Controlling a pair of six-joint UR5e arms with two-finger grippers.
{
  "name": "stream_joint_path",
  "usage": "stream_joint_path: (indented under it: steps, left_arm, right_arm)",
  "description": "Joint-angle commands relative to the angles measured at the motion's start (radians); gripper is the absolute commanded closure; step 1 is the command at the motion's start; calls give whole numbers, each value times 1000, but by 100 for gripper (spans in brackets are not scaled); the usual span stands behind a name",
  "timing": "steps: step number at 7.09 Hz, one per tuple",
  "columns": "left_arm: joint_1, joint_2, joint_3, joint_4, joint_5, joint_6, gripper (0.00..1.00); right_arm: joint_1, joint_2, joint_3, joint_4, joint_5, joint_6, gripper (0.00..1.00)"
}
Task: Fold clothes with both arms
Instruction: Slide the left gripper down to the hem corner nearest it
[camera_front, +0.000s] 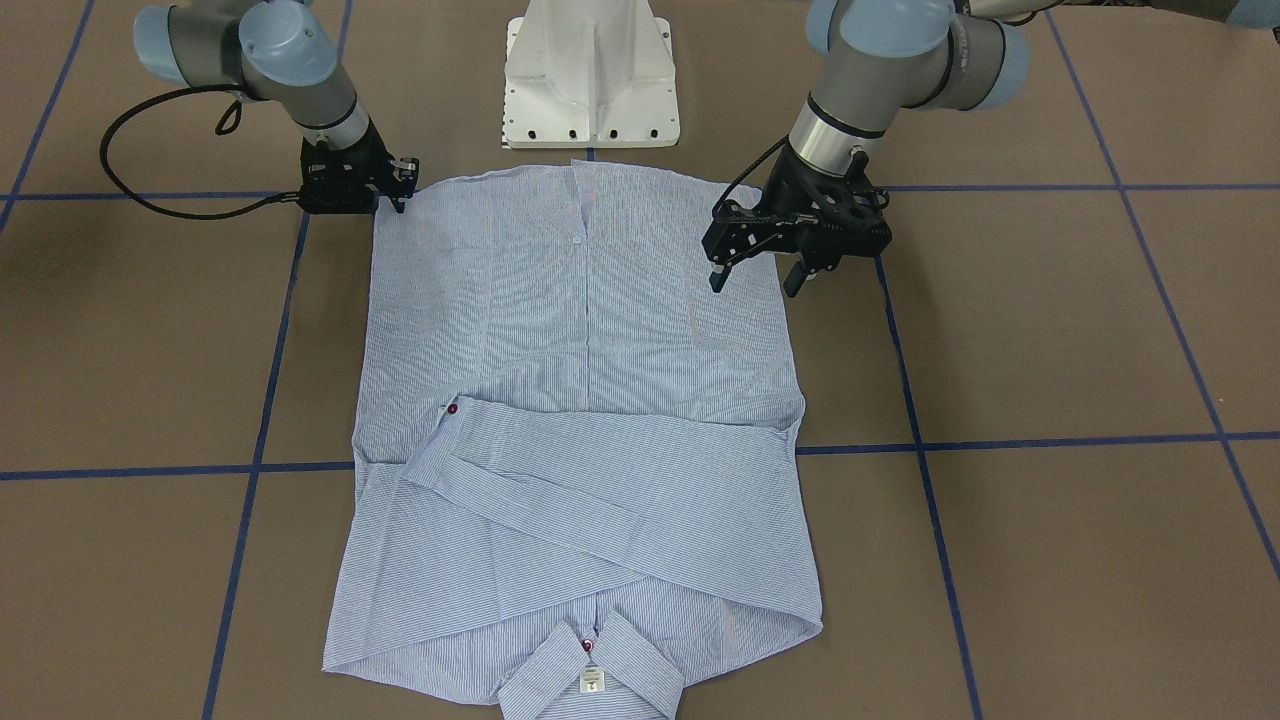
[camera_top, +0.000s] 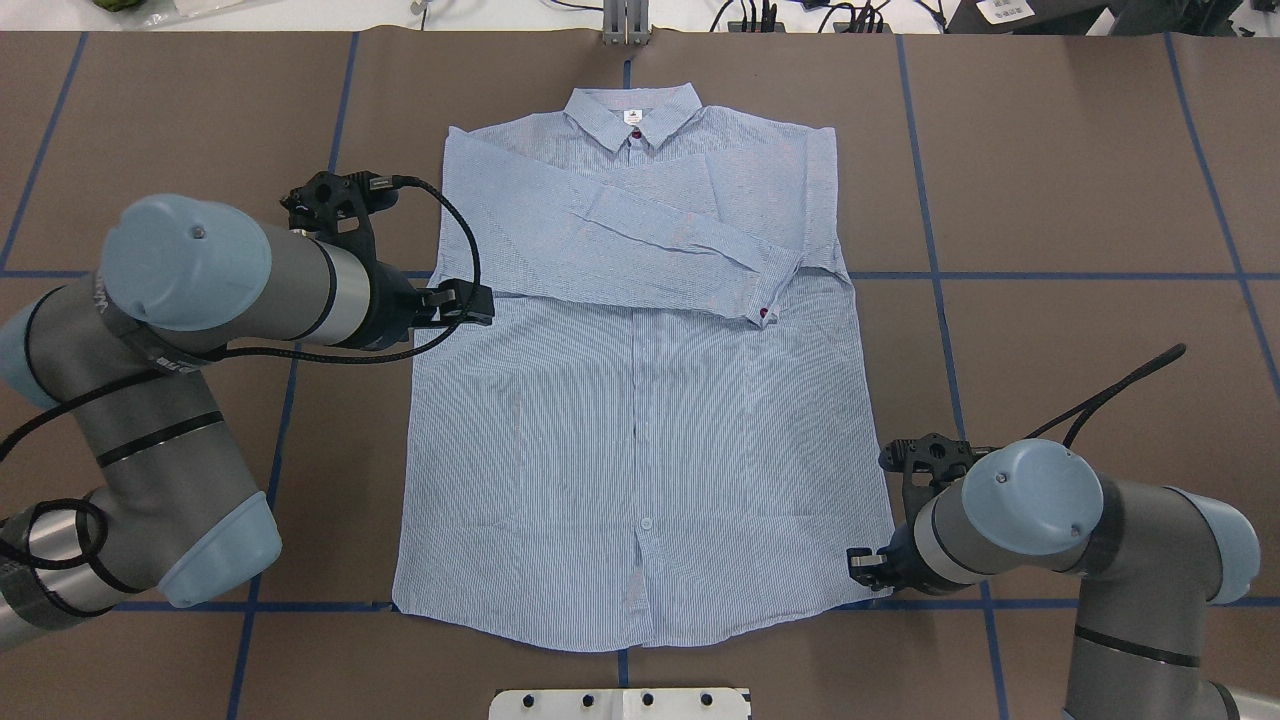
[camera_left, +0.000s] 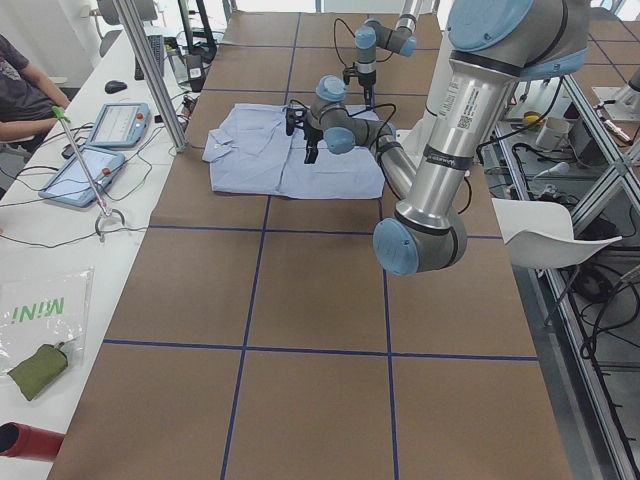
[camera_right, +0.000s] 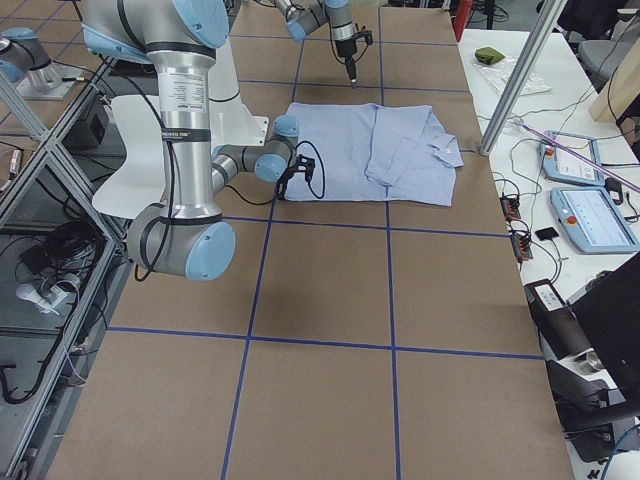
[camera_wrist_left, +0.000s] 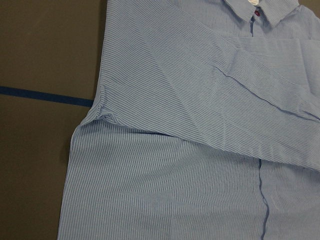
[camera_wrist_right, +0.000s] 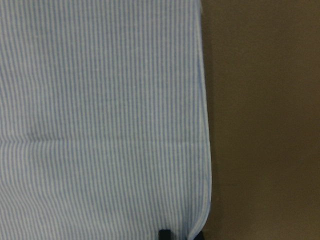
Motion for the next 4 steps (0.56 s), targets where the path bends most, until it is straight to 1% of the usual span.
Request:
stream_joint_path:
  steps: [1, 2, 4]
  left_arm:
    - [-2, 2, 4, 0, 4, 1, 1]
    - [-2, 2, 4, 0, 5, 1, 1]
    - [-3, 5, 1, 0, 2, 1, 1]
  right_arm:
    - [5, 1, 7, 1, 4, 0, 100]
    - [16, 1, 14, 1, 19, 0, 100]
    - [31, 0, 48, 1, 23, 2, 100]
